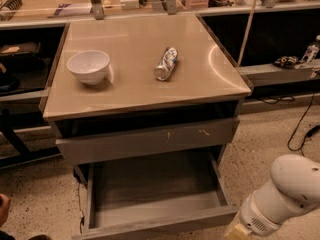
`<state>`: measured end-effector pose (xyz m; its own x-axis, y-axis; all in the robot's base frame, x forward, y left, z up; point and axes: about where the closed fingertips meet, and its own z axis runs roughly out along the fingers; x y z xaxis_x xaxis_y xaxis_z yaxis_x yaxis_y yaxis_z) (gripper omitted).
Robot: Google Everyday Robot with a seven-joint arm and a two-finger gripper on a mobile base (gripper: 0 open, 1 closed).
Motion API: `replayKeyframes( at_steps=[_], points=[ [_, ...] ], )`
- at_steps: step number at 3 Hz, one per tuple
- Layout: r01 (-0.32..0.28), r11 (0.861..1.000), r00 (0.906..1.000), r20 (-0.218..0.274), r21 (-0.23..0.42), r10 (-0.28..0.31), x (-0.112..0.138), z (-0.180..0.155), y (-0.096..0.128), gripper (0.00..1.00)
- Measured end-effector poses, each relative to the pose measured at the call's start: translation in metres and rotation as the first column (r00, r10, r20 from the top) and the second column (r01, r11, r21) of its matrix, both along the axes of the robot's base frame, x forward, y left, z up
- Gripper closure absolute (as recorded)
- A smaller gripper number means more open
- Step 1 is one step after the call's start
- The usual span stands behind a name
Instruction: Close middle drawer
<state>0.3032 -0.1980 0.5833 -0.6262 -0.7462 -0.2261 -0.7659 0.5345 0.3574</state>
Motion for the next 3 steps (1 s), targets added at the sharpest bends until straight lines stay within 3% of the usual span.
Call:
replayKeyframes(
  at_steps=[1,2,3],
  points=[
    [0.082,0.995,0.9959,-0.043,0.056,-0.079,0.007,-0.048,0.016,1.0],
    [0.082,0.995,0.9959,-0.043,0.056,-0.08,0.007,-0.048,0.016,1.0],
    [0.118,0.99,0.9928,-0.03,0.073,-0.116,0.017,-0.078,0.018,1.0]
  ],
)
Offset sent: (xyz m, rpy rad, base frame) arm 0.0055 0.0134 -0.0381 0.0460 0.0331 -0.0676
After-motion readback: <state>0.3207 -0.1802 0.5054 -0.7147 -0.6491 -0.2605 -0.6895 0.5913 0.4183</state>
